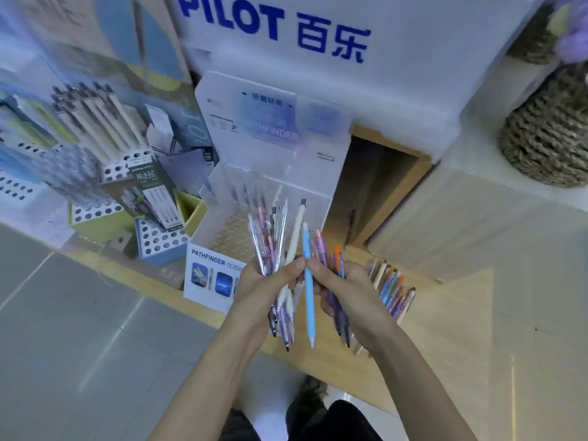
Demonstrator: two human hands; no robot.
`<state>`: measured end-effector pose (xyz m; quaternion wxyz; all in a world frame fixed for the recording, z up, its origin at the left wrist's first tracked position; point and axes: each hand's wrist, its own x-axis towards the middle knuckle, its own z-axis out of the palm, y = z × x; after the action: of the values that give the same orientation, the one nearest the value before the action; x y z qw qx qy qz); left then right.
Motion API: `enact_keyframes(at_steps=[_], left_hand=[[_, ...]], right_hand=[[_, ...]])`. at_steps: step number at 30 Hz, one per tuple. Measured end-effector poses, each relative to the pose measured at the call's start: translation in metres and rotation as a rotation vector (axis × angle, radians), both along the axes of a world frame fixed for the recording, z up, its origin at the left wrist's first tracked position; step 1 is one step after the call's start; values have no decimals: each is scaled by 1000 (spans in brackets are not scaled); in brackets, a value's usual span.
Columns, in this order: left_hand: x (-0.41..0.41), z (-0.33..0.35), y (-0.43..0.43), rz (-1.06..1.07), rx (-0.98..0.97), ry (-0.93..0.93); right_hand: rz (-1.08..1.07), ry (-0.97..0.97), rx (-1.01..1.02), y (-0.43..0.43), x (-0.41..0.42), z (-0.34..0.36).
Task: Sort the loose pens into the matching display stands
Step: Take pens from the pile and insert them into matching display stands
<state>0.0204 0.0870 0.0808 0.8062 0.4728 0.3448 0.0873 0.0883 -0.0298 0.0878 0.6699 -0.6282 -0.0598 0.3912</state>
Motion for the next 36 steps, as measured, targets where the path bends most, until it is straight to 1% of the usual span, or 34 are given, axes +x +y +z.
enact_keyframes(at_steps=[2,4,6,10,13,16,21,23,28,36], left_hand=[[-16,7,22,15,-6,-14],[-34,14,48,35,38,-8],[-53,17,75,56,63,0],[-86,25,119,73,74,-23],[-113,28,157,105,79,-18],[-138,28,197,135,126,-3],[-178,18,262,216,192,68],[-188,17,283,236,219,75],[-202,18,328,321,164,83],[-205,18,412,406,243,162]], right_hand=[[43,12,8,22,-11,5],[63,15,12,47,-24,5],[77,-12,24,73,-39,9],[35,-41,97,130,-62,18],[86,-101,119,177,-85,25],[85,-199,68,217,-105,28],[-60,-358,26,270,-122,24],[-97,-364,32,289,-125,25],[-95,-410,-9,348,-137,28],[-13,-621,-101,447,-137,15]])
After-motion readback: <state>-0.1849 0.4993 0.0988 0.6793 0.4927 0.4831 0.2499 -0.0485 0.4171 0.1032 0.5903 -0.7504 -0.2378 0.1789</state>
